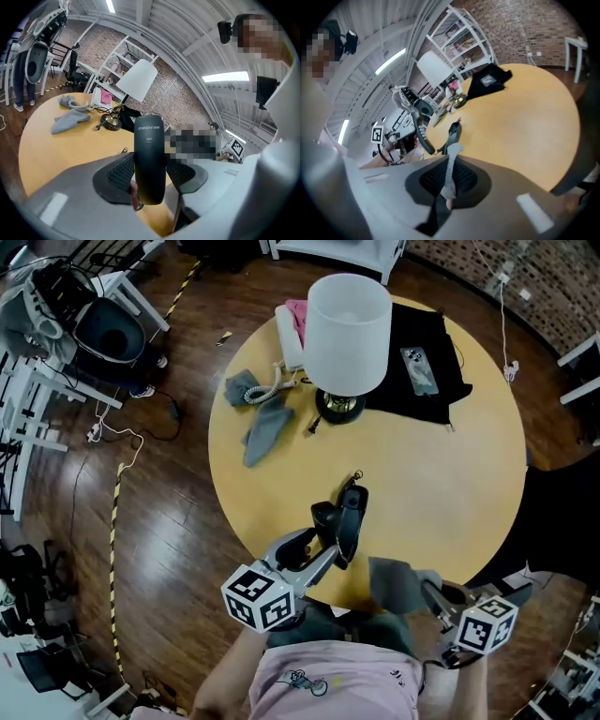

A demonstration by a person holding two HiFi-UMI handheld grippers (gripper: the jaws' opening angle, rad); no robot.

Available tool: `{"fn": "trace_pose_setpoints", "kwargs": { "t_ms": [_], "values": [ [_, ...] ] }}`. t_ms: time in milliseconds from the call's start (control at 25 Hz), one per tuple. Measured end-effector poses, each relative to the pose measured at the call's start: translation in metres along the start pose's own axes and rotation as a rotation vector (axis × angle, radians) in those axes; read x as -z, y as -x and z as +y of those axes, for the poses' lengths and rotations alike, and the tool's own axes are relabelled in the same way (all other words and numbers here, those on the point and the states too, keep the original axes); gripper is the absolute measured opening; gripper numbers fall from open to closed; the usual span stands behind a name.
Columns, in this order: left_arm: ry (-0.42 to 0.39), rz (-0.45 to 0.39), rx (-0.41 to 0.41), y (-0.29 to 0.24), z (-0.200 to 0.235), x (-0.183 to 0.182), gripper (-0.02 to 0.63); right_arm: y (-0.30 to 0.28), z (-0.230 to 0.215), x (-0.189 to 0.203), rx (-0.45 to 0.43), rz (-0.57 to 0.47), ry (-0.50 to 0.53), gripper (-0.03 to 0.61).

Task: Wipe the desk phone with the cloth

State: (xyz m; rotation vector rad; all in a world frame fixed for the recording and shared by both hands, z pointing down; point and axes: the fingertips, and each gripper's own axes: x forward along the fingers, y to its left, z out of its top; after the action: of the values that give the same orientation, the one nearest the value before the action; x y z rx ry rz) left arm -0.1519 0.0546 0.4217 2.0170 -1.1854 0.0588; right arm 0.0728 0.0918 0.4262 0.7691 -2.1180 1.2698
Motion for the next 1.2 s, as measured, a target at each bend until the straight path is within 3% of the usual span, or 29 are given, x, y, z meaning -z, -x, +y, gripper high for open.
{"fn": "trace_pose_setpoints", "kwargs": {
  "t_ms": [200, 400, 640, 960, 1000, 1040, 1160, 1200],
  "values": [
    [-0.036, 0.091, -0.11, -0.002, -0.015, 0.012, 0.219, 0.077, -0.066, -0.014, 0.048, -0.12, -0.055, 0.006],
    [-0.097, 0.252, -0.248, -0.033, -0.007, 0.048, 0.219, 0.062, -0.094, 0.001, -0.006, -0.103, -0.09, 0.005],
    [-0.191, 0.445, -0.414, -0.053, 0.009, 0.066, 0.216, 0.046, -0.101, 0.007, -0.094, -0.117, -0.141, 0.005],
    [-0.164, 0.497, -0.481, -0.102, 0.01, 0.069, 0.213, 0.051, -0.134, 0.002, -0.09, -0.135, -0.135, 0.005],
    [-0.156, 0.486, -0.504, -0.105, 0.012, 0.067, 0.158, 0.052, -0.137, 0.002, -0.086, -0.139, -0.134, 0.005],
    [-0.15, 0.473, -0.529, -0.106, 0.015, 0.065, 0.003, 0.054, -0.14, 0.001, -0.082, -0.143, -0.133, 0.006],
    [-0.153, 0.476, -0.56, -0.113, 0.018, 0.062, 0.01, 0.056, -0.146, -0.001, -0.076, -0.154, -0.134, 0.005],
    [-0.156, 0.476, -0.561, -0.116, 0.017, 0.062, 0.039, 0.056, -0.148, -0.001, -0.079, -0.156, -0.138, 0.006]
  ]
}}
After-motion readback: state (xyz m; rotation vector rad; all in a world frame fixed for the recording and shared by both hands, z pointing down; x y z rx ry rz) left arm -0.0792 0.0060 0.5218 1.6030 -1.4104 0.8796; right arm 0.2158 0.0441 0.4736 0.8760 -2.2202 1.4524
